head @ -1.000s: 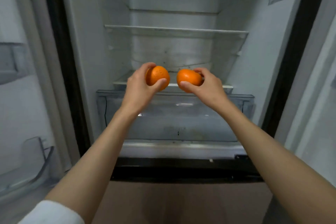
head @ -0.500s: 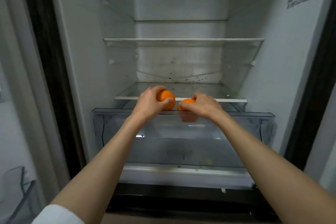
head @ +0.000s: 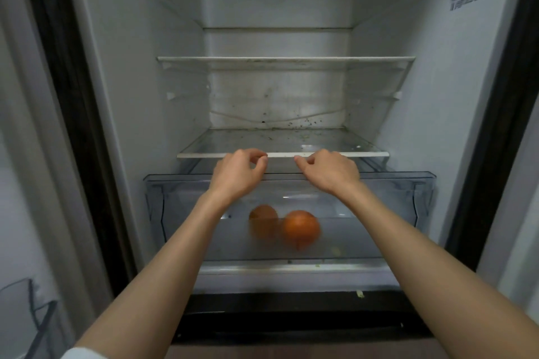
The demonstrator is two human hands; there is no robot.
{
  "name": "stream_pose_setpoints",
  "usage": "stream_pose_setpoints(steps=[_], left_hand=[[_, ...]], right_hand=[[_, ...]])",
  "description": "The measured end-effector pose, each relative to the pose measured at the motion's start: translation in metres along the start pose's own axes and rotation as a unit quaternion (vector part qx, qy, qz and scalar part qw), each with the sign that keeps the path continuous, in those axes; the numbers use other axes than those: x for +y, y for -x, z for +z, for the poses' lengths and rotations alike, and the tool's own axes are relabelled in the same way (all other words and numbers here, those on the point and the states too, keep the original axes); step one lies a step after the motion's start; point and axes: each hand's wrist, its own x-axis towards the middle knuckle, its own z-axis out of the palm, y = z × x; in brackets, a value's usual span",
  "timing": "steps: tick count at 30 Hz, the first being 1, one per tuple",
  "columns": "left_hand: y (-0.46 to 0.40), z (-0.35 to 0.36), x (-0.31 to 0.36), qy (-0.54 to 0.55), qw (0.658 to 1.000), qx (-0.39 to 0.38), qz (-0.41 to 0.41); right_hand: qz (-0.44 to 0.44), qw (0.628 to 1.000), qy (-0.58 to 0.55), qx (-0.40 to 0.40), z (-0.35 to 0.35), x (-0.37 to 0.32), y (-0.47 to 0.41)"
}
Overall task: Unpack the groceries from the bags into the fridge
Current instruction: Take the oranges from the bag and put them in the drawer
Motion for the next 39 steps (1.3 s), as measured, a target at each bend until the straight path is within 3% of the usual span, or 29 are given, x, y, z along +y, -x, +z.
stream_pose_setpoints(steps=[5, 9, 18, 27, 33, 39], left_hand=[[0.026, 0.002, -0.003, -0.023, 0.994, 0.048, 0.093], [0.055, 0.000, -0.011, -0.027, 0.992, 0.031, 0.122], [0.149, -0.020, -0.008, -0.125, 0.987, -0.024, 0.103], [0.302, -0.039, 0.010, -0.103, 0.993, -0.047, -0.025], [0.407, -0.096, -0.016, -0.112, 0.986, 0.005, -0.122], [0.526, -0.171, -0.052, -0.153, 0.966, 0.046, -0.205]], right_hand=[[-0.086, 0.980, -0.012, 0.178, 0.012, 0.004, 0.039], [-0.120, 0.969, -0.036, 0.211, 0.032, 0.011, 0.066], [-0.190, 0.971, -0.093, 0.111, 0.039, 0.002, 0.147], [-0.247, 0.960, -0.129, -0.004, 0.035, -0.010, 0.263], [-0.301, 0.941, -0.139, -0.063, 0.033, -0.065, 0.341], [-0.397, 0.898, -0.153, -0.117, 0.054, -0.158, 0.436]])
